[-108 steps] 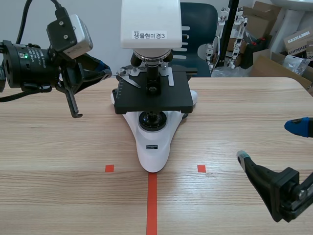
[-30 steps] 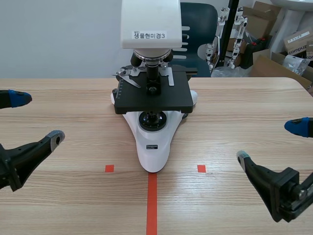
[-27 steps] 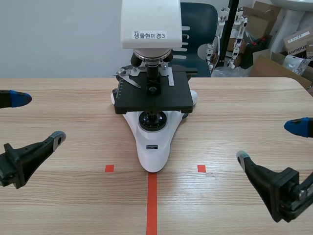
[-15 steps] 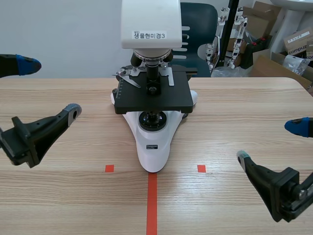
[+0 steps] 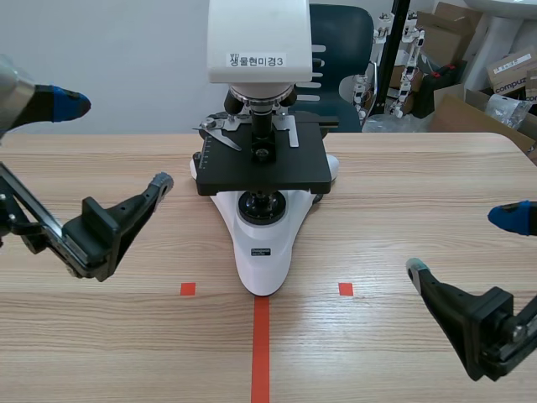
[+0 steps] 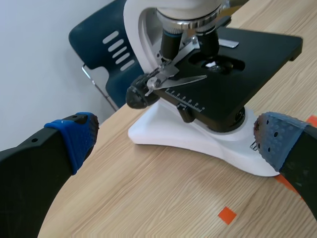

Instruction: Point at the stage clip

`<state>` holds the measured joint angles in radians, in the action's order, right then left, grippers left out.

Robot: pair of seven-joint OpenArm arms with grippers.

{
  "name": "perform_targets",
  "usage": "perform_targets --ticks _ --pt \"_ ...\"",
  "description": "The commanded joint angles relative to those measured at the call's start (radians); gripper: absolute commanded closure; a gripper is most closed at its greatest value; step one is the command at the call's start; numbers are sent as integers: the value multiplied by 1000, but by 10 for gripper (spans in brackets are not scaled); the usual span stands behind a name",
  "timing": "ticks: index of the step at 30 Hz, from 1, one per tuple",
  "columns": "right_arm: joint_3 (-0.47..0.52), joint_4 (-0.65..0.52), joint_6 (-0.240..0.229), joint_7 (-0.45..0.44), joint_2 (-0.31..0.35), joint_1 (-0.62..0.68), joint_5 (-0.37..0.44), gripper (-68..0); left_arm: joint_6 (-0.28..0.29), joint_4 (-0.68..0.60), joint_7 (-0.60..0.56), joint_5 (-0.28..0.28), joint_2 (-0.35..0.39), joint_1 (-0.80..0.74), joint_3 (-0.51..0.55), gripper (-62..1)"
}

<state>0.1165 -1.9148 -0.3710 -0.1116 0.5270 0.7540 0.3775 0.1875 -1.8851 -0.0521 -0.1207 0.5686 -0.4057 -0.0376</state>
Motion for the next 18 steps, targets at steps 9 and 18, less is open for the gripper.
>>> perform_targets --ticks 9,18 --pt "6 -14 4 -18 10 -6 7 -679 39 -14 11 79 -144 41 6 -623" --pt "6 -14 4 -18 10 -6 8 -679 37 -13 -8 107 -214 40 5 -623"
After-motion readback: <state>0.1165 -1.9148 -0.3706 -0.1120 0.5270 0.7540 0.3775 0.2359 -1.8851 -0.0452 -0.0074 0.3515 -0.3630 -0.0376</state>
